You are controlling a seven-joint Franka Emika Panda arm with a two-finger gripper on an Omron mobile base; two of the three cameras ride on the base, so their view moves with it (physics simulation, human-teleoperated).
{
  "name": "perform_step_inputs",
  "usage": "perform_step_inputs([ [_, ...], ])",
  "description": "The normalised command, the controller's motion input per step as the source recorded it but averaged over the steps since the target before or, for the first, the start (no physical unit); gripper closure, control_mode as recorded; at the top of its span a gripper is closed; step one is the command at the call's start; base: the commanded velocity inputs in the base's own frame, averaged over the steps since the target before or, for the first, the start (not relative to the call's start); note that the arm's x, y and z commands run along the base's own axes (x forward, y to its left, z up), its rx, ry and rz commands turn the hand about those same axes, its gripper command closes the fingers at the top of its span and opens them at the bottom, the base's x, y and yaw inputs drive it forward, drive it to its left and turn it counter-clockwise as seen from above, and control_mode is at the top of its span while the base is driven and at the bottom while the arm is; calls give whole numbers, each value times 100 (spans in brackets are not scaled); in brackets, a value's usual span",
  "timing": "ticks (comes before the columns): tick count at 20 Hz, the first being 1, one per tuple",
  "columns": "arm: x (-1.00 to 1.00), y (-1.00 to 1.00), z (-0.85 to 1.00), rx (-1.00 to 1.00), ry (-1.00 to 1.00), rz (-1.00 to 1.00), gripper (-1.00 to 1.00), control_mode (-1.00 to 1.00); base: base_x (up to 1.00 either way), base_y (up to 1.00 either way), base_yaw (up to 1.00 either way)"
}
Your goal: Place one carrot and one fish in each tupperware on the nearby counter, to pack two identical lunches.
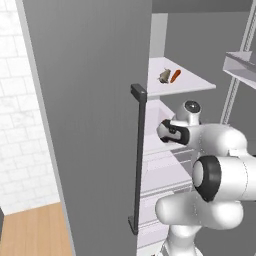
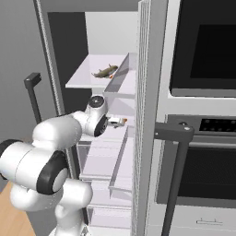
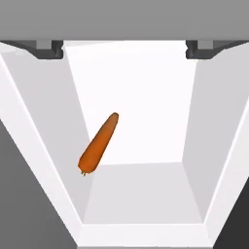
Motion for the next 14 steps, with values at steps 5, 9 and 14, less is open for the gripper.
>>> perform_step_inputs([
  [5,44,-10,-29,0,3,0,-100,-100,0,0,0],
  [9,58,-2,-28,0,3,0,-100,-100,0,0,0],
  [14,59,-14,-27,0,4,0,-100,-100,0,0,0],
])
